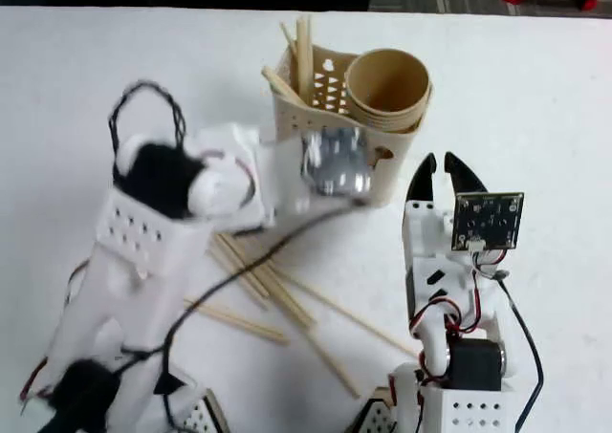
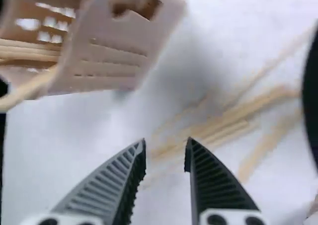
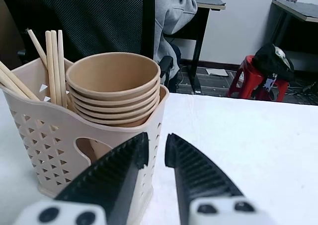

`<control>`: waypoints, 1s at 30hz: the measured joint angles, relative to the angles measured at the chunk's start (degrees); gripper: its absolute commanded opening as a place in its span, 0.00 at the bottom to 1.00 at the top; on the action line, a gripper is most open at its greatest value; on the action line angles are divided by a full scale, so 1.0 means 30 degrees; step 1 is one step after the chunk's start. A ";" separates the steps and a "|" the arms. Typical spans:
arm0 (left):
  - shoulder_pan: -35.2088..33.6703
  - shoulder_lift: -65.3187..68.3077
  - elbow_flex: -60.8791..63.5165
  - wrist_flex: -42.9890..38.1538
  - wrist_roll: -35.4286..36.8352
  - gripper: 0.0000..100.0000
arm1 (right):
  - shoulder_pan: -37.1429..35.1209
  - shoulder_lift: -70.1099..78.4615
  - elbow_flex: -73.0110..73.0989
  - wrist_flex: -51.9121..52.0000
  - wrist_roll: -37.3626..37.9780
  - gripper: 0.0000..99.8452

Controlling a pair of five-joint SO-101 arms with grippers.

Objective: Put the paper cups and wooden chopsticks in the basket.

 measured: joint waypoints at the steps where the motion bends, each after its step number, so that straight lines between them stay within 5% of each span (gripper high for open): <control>1: 0.0176 -0.0762 0.1407 -0.0264 -0.0322 0.16 | 0.0000 0.0000 0.0000 0.0000 0.0000 0.07; 10: -0.0469 -0.5861 1.5619 -0.6740 -0.2462 0.24 | 0.0000 0.0000 0.0000 0.0000 0.0000 0.10; 16: -0.0879 -0.5919 2.1245 -1.0637 -0.3253 0.24 | 0.0000 0.0000 0.0000 0.0000 0.0000 0.11; 24: -0.0996 -0.3956 2.2857 -1.3773 -0.3897 0.24 | 0.0000 0.0000 0.0000 0.0000 0.0000 0.11; 30: -0.1260 0.1612 1.9458 -1.4271 -0.3897 0.19 | 0.0000 0.0000 0.0000 0.0000 0.0000 0.11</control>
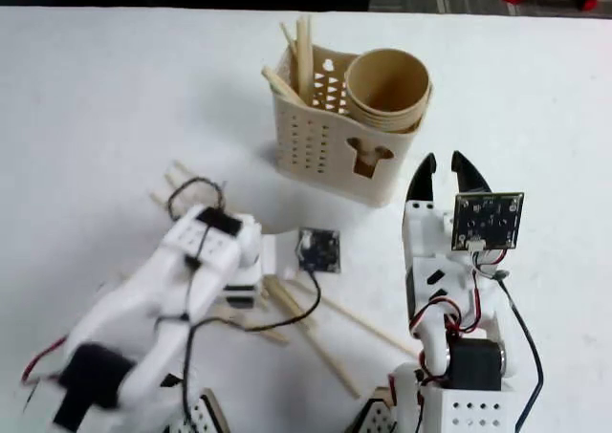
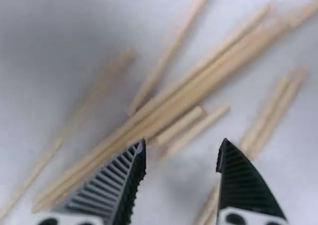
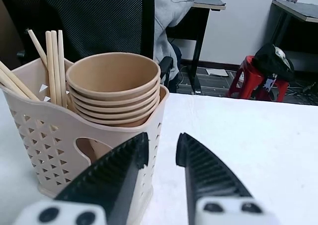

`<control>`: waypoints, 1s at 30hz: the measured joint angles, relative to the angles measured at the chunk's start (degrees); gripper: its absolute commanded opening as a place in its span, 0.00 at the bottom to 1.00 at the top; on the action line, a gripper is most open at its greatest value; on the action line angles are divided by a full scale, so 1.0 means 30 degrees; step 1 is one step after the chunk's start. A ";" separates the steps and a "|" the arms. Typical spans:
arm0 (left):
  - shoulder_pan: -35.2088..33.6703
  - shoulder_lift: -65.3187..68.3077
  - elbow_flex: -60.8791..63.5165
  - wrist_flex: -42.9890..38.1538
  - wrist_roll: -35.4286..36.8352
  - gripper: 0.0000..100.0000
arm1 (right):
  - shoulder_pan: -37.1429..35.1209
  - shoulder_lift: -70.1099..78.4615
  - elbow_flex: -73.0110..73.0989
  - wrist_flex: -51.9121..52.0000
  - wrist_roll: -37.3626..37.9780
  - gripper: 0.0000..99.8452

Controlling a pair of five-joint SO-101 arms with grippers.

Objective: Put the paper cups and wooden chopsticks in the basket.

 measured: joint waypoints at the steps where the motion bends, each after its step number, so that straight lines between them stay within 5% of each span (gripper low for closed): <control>1: 0.0000 0.0967 -0.0615 0.0000 0.0000 0.17 | 0.0000 0.0000 0.0000 0.0000 0.0000 0.11; 11: 0.0029 0.5040 -0.3692 0.0059 -0.0059 0.02 | 0.0000 0.0000 0.0000 0.0000 0.0000 0.11; 30: -0.0029 0.2051 -0.3897 0.3780 0.0000 0.02 | 0.0000 0.0000 0.0000 0.0000 0.0000 0.11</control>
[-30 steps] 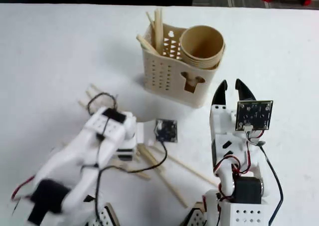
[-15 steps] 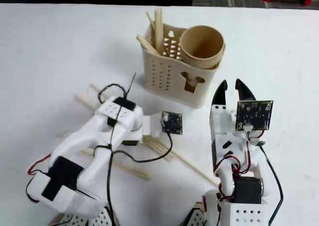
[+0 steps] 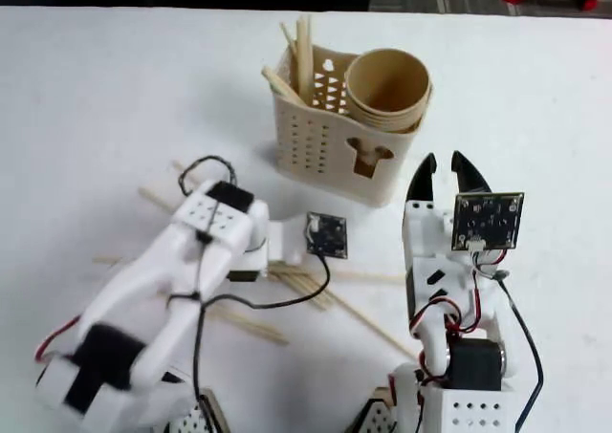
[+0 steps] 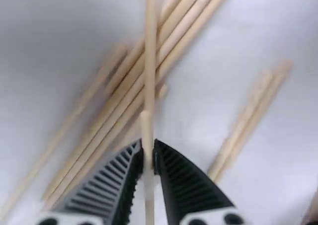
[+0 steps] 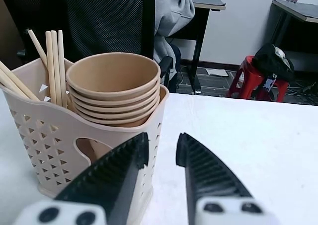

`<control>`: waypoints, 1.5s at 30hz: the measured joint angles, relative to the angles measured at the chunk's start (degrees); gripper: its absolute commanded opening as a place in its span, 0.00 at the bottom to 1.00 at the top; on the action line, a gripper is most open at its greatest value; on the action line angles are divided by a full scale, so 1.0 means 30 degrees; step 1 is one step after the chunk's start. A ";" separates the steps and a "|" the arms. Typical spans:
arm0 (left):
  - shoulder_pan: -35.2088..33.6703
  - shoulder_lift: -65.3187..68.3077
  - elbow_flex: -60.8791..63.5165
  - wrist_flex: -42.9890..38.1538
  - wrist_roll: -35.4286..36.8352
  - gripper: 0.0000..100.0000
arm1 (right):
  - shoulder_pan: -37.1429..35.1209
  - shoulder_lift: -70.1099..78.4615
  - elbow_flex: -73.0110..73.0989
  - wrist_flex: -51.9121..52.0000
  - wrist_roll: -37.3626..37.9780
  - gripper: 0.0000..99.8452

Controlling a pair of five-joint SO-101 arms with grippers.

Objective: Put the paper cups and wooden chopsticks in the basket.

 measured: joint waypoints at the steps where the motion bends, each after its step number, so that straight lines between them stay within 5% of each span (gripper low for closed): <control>1: 0.0000 -0.0733 0.0000 0.0410 0.0000 0.02 | 0.0000 0.0000 0.0000 0.0000 0.0000 0.11; 15: -0.3048 -1.0227 -0.1201 0.2432 0.0117 0.02 | 0.0000 0.0000 0.0000 0.0000 0.0000 0.11; 19: -0.3077 -1.1311 -0.3253 0.1905 0.3516 0.02 | 0.0000 0.0000 0.0000 0.0000 0.0000 0.11; 27: -0.2755 -1.1341 -0.5744 -0.4132 1.1692 0.02 | 0.0000 0.0000 0.0000 0.0000 0.0000 0.11; 36: 0.0176 -1.1077 -0.6505 -1.3304 1.6147 0.02 | 0.0000 0.0000 0.0000 0.0000 0.0000 0.11; 45: 0.0264 -0.5011 -1.2777 -1.4974 1.9282 0.02 | 0.0000 0.0000 0.0000 0.0000 0.0000 0.11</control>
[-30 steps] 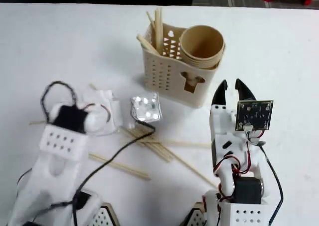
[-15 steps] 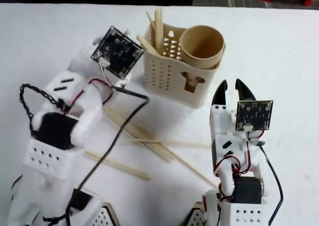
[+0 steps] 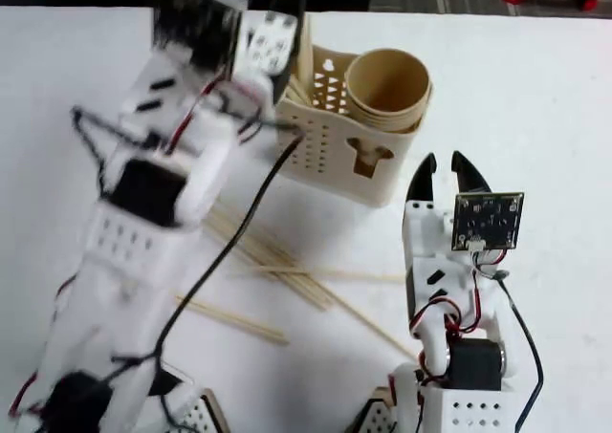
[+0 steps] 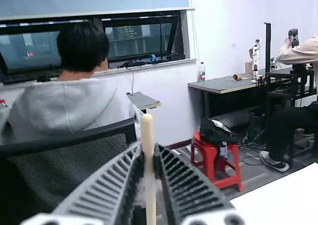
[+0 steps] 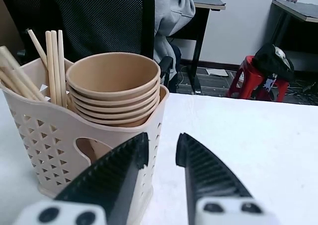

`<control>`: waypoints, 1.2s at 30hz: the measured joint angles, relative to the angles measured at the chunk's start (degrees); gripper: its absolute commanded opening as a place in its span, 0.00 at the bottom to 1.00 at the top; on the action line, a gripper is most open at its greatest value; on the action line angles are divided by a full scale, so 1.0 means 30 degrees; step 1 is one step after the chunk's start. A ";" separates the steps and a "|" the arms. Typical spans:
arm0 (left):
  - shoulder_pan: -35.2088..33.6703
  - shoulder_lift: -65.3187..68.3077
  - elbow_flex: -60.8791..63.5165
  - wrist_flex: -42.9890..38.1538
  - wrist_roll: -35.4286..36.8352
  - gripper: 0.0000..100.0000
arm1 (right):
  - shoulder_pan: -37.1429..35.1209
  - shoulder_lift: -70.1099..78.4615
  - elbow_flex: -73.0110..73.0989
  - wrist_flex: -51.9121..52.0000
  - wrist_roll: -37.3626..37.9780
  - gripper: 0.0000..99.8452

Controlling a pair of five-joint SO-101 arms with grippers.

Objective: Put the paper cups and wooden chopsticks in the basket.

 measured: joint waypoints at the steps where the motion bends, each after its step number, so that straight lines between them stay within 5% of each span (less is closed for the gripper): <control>1: 0.0000 0.0879 -0.0791 0.0000 0.0205 0.02 | 0.0000 0.0000 0.0000 0.0000 0.0000 0.11; 9: 0.0029 0.6007 -0.4220 0.0000 0.0733 0.03 | 0.0000 0.0000 0.0000 0.0000 0.0000 0.11; 14: 0.0000 0.6945 -0.4308 0.0938 0.0791 0.13 | 0.0000 0.0000 0.0000 0.0000 0.0000 0.11; 26: -0.1934 0.5978 -0.5832 1.0139 0.0703 0.12 | 0.0000 0.0000 0.0000 0.0000 0.0000 0.11; 36: -0.3692 0.2549 -0.5890 1.9370 -0.5509 0.18 | 0.0000 0.0000 0.0000 0.0000 0.0000 0.11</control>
